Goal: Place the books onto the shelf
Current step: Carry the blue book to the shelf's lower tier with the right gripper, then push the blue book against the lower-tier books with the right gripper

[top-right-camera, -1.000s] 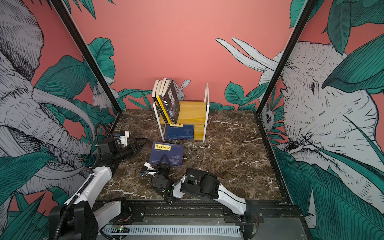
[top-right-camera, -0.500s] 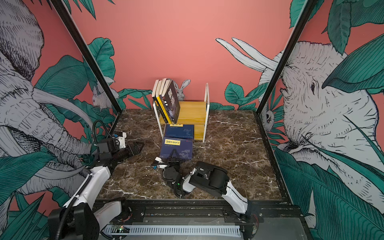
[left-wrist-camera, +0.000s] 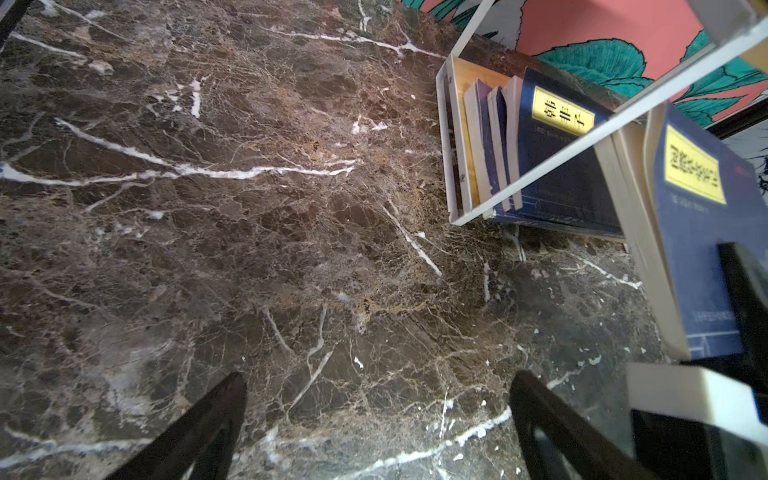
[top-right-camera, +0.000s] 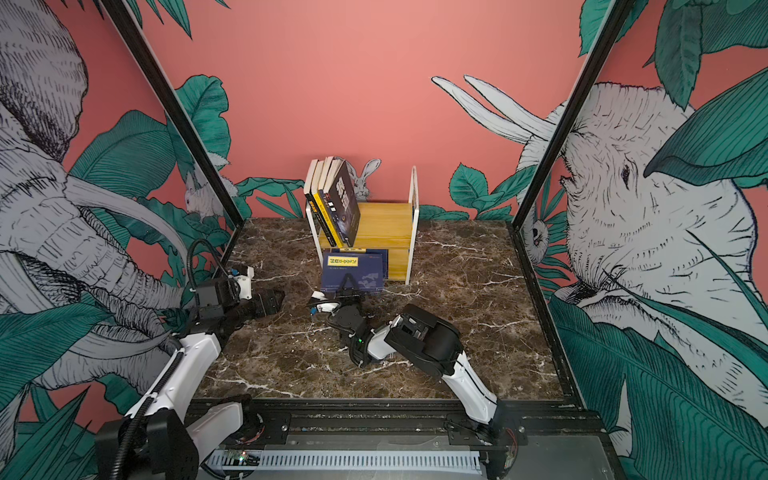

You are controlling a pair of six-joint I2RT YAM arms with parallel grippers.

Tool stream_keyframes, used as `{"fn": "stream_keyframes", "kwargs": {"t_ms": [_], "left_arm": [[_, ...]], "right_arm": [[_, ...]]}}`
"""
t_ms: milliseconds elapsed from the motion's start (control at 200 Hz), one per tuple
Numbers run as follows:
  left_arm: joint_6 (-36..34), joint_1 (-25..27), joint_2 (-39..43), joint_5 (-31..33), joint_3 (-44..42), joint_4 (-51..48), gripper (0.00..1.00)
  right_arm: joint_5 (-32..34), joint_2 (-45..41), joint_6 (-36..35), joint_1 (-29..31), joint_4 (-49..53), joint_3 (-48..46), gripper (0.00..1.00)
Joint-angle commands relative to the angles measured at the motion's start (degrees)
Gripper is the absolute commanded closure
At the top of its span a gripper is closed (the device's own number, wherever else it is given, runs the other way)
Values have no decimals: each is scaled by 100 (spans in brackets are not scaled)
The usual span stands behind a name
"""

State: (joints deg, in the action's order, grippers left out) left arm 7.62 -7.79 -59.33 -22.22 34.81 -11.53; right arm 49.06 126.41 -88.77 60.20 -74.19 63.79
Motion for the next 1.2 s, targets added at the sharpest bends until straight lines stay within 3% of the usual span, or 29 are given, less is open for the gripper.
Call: {"fn": "stream_keyframes", "kwargs": {"t_ms": [0,475,575,720,845,960,1195], "left_arm": [[-214,34,149,-12,110,-44,1],[-294,53,134,-26,96,-92,1],[-287,49,106,-15,140,-164,1],[-288,53,108,-19,88,-95,1],[-287,50,74,-12,147,-157,1],[-307,54,117,-14,88,-108,1],[-349,63,140,3,96,-128,1]], "right_arm": [[-274,-109,356,-143,324,89,100],[-306,-179,1588,-394,2314,491,100],[-306,-280,1858,-456,2774,566,89],[-530,-526,2309,-481,3535,618,62],[-639,-634,2462,-492,4196,746,44],[-884,-790,2778,-505,4865,832,34],[-1307,-943,3155,-545,6319,1260,24]]}}
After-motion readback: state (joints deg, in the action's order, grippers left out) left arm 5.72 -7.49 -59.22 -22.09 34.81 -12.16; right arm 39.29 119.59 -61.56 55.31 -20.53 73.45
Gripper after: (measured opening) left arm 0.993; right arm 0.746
